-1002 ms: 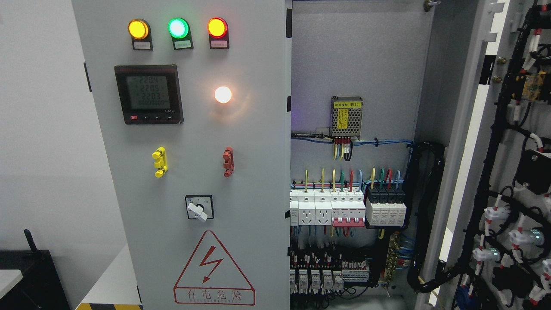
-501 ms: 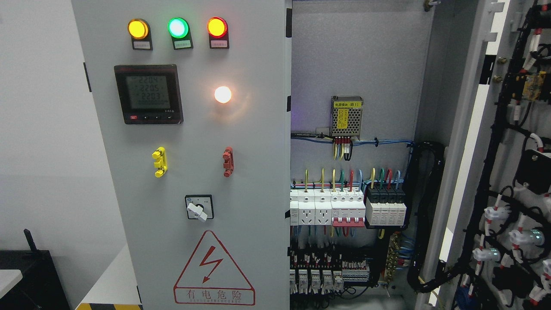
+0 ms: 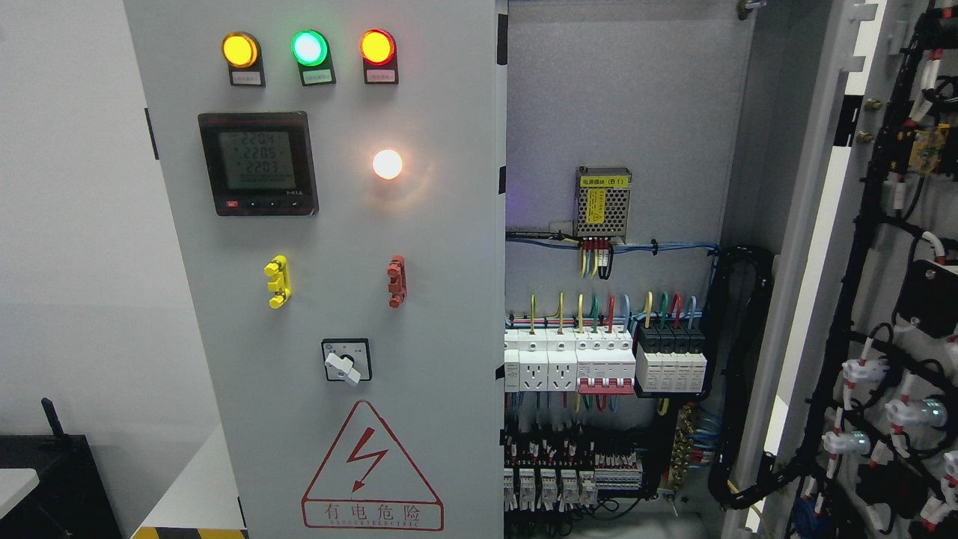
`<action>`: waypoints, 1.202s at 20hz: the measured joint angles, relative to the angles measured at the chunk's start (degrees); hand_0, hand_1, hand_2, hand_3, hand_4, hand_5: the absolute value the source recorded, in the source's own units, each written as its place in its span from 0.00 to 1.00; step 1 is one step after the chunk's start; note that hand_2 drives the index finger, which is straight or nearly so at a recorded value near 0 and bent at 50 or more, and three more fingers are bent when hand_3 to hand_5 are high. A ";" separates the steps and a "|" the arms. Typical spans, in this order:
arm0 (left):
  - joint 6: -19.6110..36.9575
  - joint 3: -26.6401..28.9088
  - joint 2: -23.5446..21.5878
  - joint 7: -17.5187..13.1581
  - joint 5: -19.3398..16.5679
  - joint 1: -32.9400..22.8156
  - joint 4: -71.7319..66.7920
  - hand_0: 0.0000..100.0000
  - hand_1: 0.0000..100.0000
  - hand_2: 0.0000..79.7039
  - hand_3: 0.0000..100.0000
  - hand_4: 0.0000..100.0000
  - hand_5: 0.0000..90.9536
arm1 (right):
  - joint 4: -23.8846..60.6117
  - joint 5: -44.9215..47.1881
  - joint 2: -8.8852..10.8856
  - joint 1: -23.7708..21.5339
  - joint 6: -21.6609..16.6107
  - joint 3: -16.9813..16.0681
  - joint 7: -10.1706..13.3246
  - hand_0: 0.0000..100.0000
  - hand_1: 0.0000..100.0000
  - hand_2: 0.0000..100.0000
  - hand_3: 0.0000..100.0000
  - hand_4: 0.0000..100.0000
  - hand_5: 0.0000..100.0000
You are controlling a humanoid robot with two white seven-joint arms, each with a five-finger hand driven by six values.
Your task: Open door with both hands
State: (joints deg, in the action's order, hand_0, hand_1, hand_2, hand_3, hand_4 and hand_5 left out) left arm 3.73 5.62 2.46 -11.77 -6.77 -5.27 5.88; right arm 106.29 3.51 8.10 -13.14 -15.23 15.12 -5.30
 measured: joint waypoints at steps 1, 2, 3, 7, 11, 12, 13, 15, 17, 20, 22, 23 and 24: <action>0.00 0.00 0.00 0.00 0.00 0.00 0.00 0.00 0.00 0.00 0.00 0.03 0.00 | -0.01 0.00 -0.29 0.91 0.65 0.00 0.01 0.23 0.00 0.00 0.00 0.00 0.00; 0.00 0.00 0.00 0.00 0.00 0.00 0.00 0.00 0.00 0.00 0.00 0.03 0.00 | -0.02 0.00 -0.60 1.89 1.33 0.00 0.01 0.23 0.00 0.00 0.00 0.00 0.00; 0.00 0.00 0.00 0.00 0.00 0.00 0.00 0.00 0.00 0.00 0.00 0.03 0.00 | -0.02 0.00 -0.83 2.74 2.12 0.00 0.01 0.23 0.00 0.00 0.00 0.00 0.00; 0.00 0.00 0.00 0.00 0.00 0.00 0.01 0.00 0.00 0.00 0.00 0.03 0.00 | -0.05 0.05 -1.72 6.41 5.02 -0.01 0.01 0.23 0.00 0.00 0.00 0.00 0.00; 0.00 0.00 0.00 -0.01 0.00 0.00 0.01 0.00 0.00 0.00 0.00 0.03 0.00 | -0.10 0.71 -2.39 9.72 8.92 -0.01 0.10 0.23 0.00 0.00 0.00 0.00 0.00; 0.00 0.00 0.00 0.00 0.00 0.00 0.01 0.00 0.00 0.00 0.00 0.03 0.00 | -0.14 0.89 -2.53 10.24 10.04 -0.01 0.17 0.23 0.00 0.00 0.00 0.00 0.00; 0.00 0.00 0.00 0.00 0.00 0.00 0.01 0.00 0.00 0.00 0.00 0.03 0.00 | -0.16 1.05 -2.70 10.74 10.90 -0.01 0.20 0.23 0.00 0.00 0.00 0.00 0.00; 0.00 0.00 0.00 -0.01 0.00 0.00 0.01 0.00 0.00 0.00 0.00 0.03 0.00 | -0.26 1.29 -3.07 11.46 12.13 -0.01 0.27 0.23 0.00 0.00 0.00 0.00 0.00; 0.00 0.00 0.00 -0.01 0.00 0.00 0.00 0.00 0.00 0.00 0.00 0.03 0.00 | -0.43 1.46 -3.67 12.61 13.59 -0.01 0.31 0.23 0.00 0.00 0.00 0.00 0.00; 0.00 0.00 0.00 -0.01 0.00 0.00 0.00 0.00 0.00 0.00 0.00 0.03 0.00 | -0.81 1.63 -4.74 14.40 15.42 0.00 0.32 0.23 0.00 0.00 0.00 0.00 0.00; 0.00 0.00 0.00 -0.01 0.00 0.00 0.00 0.00 0.00 0.00 0.00 0.03 0.00 | -1.19 1.69 -5.27 15.50 16.45 0.00 0.32 0.23 0.00 0.00 0.00 0.00 0.00; 0.00 0.00 0.00 -0.01 0.00 0.00 0.00 0.00 0.00 0.00 0.00 0.03 0.00 | -1.43 1.71 -5.52 16.07 16.78 0.00 0.32 0.23 0.00 0.00 0.00 0.00 0.00; 0.00 0.00 0.00 -0.01 0.00 0.00 0.00 0.00 0.00 0.00 0.00 0.03 0.00 | -1.69 1.73 -5.75 16.59 17.00 0.00 0.32 0.23 0.00 0.00 0.00 0.00 0.00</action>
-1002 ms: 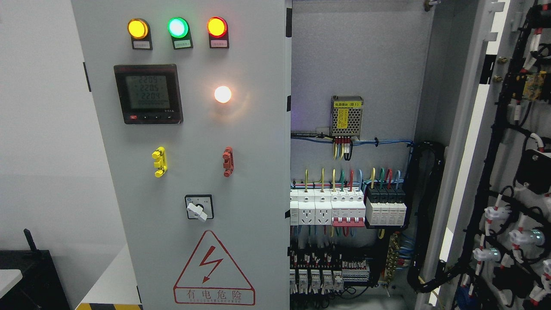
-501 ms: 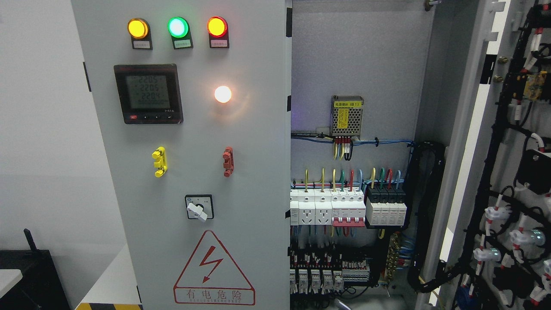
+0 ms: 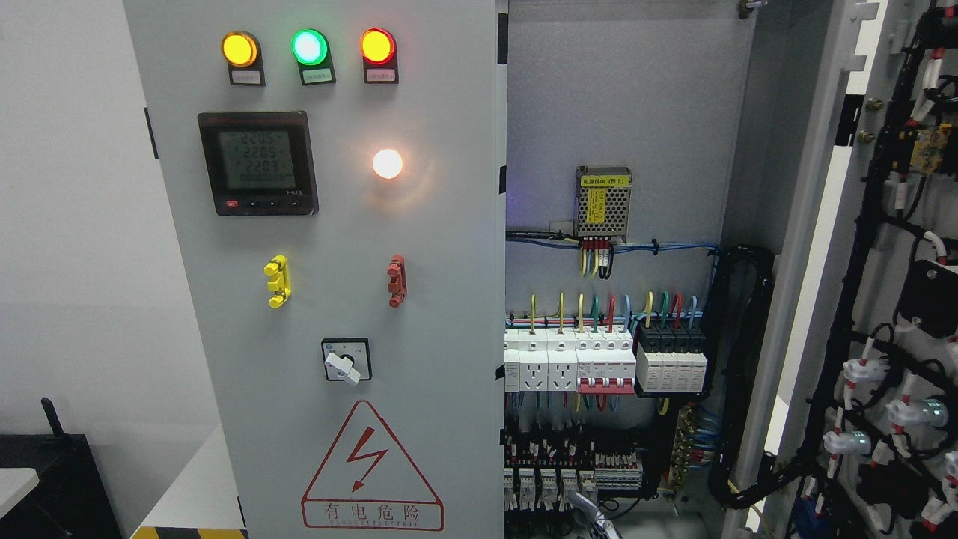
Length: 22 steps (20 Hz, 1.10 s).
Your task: Open door with both hands
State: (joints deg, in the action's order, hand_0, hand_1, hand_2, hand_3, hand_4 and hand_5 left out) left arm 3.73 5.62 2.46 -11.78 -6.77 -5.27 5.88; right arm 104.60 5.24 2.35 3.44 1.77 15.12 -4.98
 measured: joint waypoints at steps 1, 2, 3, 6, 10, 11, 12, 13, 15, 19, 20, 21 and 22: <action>0.00 0.00 0.00 0.00 0.00 0.00 0.00 0.00 0.00 0.00 0.00 0.03 0.00 | -0.31 0.02 -0.22 0.54 0.19 0.00 0.00 0.23 0.00 0.00 0.00 0.00 0.00; 0.00 0.00 0.00 0.00 0.00 0.00 0.00 0.00 0.00 0.00 0.00 0.03 0.00 | -0.63 0.04 -0.40 1.03 0.44 0.00 0.00 0.23 0.00 0.00 0.00 0.00 0.00; 0.00 0.00 0.00 0.00 0.00 0.00 0.00 0.00 0.00 0.00 0.00 0.03 0.00 | -0.98 0.05 -0.56 1.49 0.87 0.00 0.00 0.23 0.00 0.00 0.00 0.00 0.00; 0.00 0.00 0.00 0.00 0.00 0.00 0.00 0.00 0.00 0.00 0.00 0.03 0.00 | -2.20 0.09 -1.09 2.92 1.64 -0.01 0.01 0.23 0.00 0.00 0.00 0.00 0.00; 0.00 0.00 0.00 0.00 0.00 0.00 0.00 0.00 0.00 0.00 0.00 0.03 0.00 | -4.30 0.10 -2.19 4.87 1.94 0.00 0.04 0.23 0.00 0.00 0.00 0.00 0.00; 0.00 0.00 0.00 0.00 0.00 0.00 0.00 0.00 0.00 0.00 0.00 0.03 0.00 | -4.90 0.11 -2.39 5.36 1.96 0.00 0.06 0.23 0.00 0.00 0.00 0.00 0.00; 0.00 0.00 0.00 0.00 0.00 0.00 0.00 0.00 0.00 0.00 0.00 0.03 0.00 | -5.54 0.11 -2.57 5.88 1.98 0.00 0.10 0.23 0.00 0.00 0.00 0.00 0.00; 0.00 0.00 0.00 0.00 0.00 0.00 0.00 0.00 0.00 0.00 0.00 0.03 0.00 | -6.20 0.11 -2.76 6.49 1.99 0.00 0.14 0.23 0.00 0.00 0.00 0.00 0.00; 0.00 0.00 0.00 0.00 0.00 0.00 0.00 0.00 0.00 0.00 0.00 0.03 0.00 | -7.58 0.11 -3.10 7.68 2.00 0.00 0.19 0.23 0.00 0.00 0.00 0.00 0.00; 0.00 0.00 0.00 0.00 0.00 0.00 0.00 0.00 0.00 0.00 0.00 0.03 0.00 | -10.24 0.17 -3.58 10.02 2.01 -0.02 0.23 0.23 0.00 0.00 0.00 0.00 0.00; 0.00 0.00 0.00 0.00 0.00 0.00 0.00 0.00 0.00 0.00 0.00 0.03 0.00 | -10.86 0.20 -3.68 10.50 2.01 -0.02 0.13 0.23 0.00 0.00 0.00 0.00 0.00; 0.00 0.00 0.00 0.00 0.00 0.00 0.00 0.00 0.00 0.00 0.00 0.03 0.00 | -11.55 0.23 -3.77 11.00 2.01 -0.02 0.05 0.23 0.00 0.00 0.00 0.00 0.00; 0.00 0.00 0.00 0.00 0.00 0.00 0.00 0.00 0.00 0.00 0.00 0.03 0.00 | -12.18 0.25 -3.85 11.50 2.01 -0.02 0.00 0.23 0.00 0.00 0.00 0.00 0.00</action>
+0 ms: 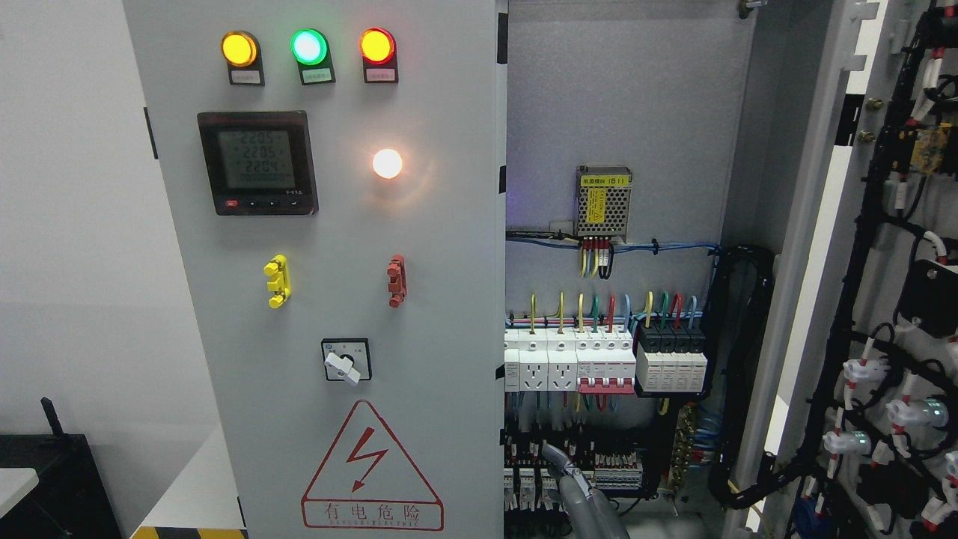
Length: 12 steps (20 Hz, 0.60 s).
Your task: Open door with both hands
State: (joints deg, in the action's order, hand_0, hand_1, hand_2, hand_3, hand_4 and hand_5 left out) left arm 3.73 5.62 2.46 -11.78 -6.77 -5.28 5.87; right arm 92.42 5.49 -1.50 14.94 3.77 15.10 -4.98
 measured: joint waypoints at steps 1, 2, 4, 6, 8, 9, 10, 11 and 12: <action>0.00 0.00 0.00 0.00 0.00 0.00 0.00 0.00 0.00 0.00 0.00 0.03 0.00 | -0.58 0.04 -0.06 0.45 0.00 0.00 -0.04 0.23 0.00 0.00 0.00 0.00 0.00; 0.00 0.00 0.00 0.00 0.00 0.00 0.00 0.00 0.00 0.00 0.00 0.03 0.00 | -1.17 0.06 -0.13 0.94 0.00 0.00 -0.08 0.23 0.00 0.00 0.00 0.00 0.00; 0.00 0.00 0.00 0.00 0.00 0.00 0.00 0.00 0.00 0.00 0.00 0.03 0.00 | -2.34 0.10 -0.24 1.85 0.00 0.00 -0.17 0.23 0.00 0.00 0.00 0.00 0.00; 0.00 0.00 0.00 0.00 0.00 0.00 0.00 0.00 0.00 0.00 0.00 0.03 0.00 | -3.36 0.13 -0.32 2.75 0.00 0.00 -0.18 0.23 0.00 0.00 0.00 0.00 0.00; 0.00 0.00 0.00 0.00 0.00 0.00 0.00 0.00 0.00 0.00 0.00 0.03 0.00 | -4.40 0.16 -0.39 3.75 0.00 0.01 -0.19 0.23 0.00 0.00 0.00 0.00 0.00; 0.00 0.00 0.00 0.00 0.00 0.00 0.00 0.00 0.00 0.00 0.00 0.03 0.00 | -4.85 0.16 -0.43 4.23 0.00 0.00 -0.19 0.23 0.00 0.00 0.00 0.00 0.00; 0.00 0.00 0.00 0.00 0.00 0.00 0.00 0.00 0.00 0.00 0.00 0.03 0.00 | -5.37 0.17 -0.47 4.71 0.00 0.01 -0.19 0.23 0.00 0.00 0.00 0.00 0.00; 0.00 0.00 0.00 0.00 0.00 0.00 0.00 0.00 0.00 0.00 0.00 0.03 0.00 | -5.85 0.18 -0.49 5.16 0.00 0.01 -0.19 0.23 0.00 0.00 0.00 0.00 0.00; 0.00 0.00 0.00 0.00 0.00 0.00 0.00 0.00 0.00 0.00 0.00 0.03 0.00 | -6.28 0.19 -0.51 5.57 0.00 0.01 -0.19 0.23 0.00 0.00 0.00 0.00 0.00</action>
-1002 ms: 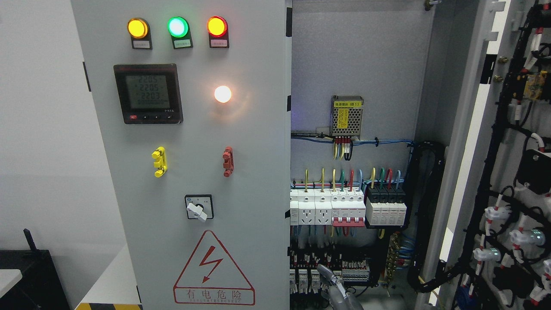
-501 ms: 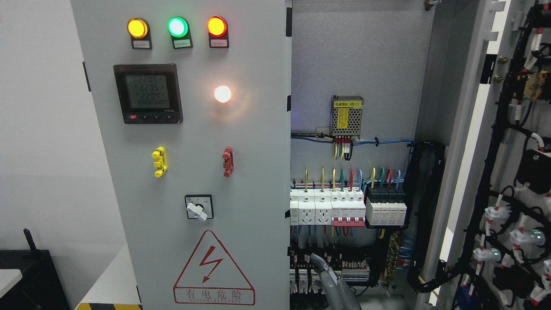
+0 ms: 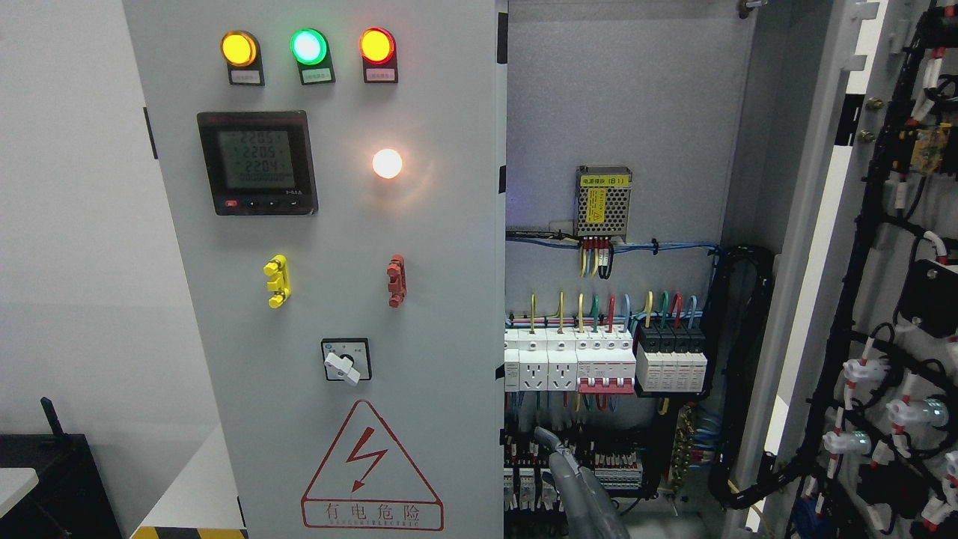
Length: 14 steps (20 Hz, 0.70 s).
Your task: Open door with both hands
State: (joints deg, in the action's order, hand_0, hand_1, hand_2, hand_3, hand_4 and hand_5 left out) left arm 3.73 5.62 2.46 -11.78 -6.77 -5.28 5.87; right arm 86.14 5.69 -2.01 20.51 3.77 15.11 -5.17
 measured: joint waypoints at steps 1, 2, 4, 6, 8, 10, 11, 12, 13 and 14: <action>0.00 0.00 0.00 0.00 0.00 0.00 0.00 0.00 0.00 0.00 0.00 0.03 0.00 | -0.36 0.01 -0.03 0.37 0.00 0.01 -0.01 0.23 0.00 0.00 0.00 0.00 0.00; 0.00 0.00 0.00 0.00 0.00 0.00 0.00 0.00 0.00 0.00 0.00 0.03 0.00 | -0.75 0.03 -0.05 0.71 0.00 0.06 0.00 0.23 0.00 0.00 0.00 0.00 0.00; 0.00 0.00 0.00 0.00 0.00 0.00 0.00 0.00 0.00 0.00 0.00 0.03 0.00 | -1.37 0.35 -0.09 1.29 0.00 0.14 0.00 0.23 0.00 0.00 0.00 0.00 0.00; 0.00 0.00 0.00 0.00 0.00 0.00 0.00 0.00 0.00 0.00 0.00 0.03 0.00 | -1.95 1.04 -0.11 1.83 0.33 0.24 0.00 0.23 0.00 0.00 0.00 0.00 0.00; 0.00 0.00 0.00 0.00 0.00 0.00 0.00 0.00 0.00 0.00 0.00 0.03 0.00 | -2.47 1.73 -0.14 2.32 1.01 0.33 0.00 0.23 0.00 0.00 0.00 0.00 0.00; 0.00 0.00 0.00 0.00 0.00 0.00 0.00 0.00 0.00 0.00 0.00 0.03 0.00 | -2.91 2.17 -0.17 2.82 1.25 0.40 0.00 0.23 0.00 0.00 0.00 0.00 0.00; 0.00 0.00 0.00 0.00 0.00 0.00 0.00 0.00 0.00 0.00 0.00 0.03 0.00 | -3.10 2.34 -0.18 3.07 1.31 0.43 0.00 0.23 0.00 0.00 0.00 0.00 0.00; 0.00 0.00 0.00 0.00 0.00 0.00 0.00 0.00 0.00 0.00 0.00 0.03 0.00 | -3.28 2.47 -0.18 3.31 1.38 0.45 0.00 0.23 0.00 0.00 0.00 0.00 0.00; 0.00 0.00 0.00 0.00 0.00 0.00 0.00 0.00 0.00 0.00 0.00 0.03 0.00 | -3.45 2.61 -0.19 3.57 1.44 0.46 0.00 0.23 0.00 0.00 0.00 0.00 0.00; 0.00 0.00 0.00 0.00 0.00 0.00 0.00 0.00 0.00 0.00 0.00 0.03 0.00 | -3.59 2.72 -0.19 3.78 1.46 0.49 0.00 0.23 0.00 0.00 0.00 0.00 0.00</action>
State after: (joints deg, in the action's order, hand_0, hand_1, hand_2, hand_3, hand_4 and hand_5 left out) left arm 3.73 5.62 2.46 -11.78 -6.77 -5.27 5.88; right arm 82.55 8.40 -2.21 24.29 5.23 15.60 -5.17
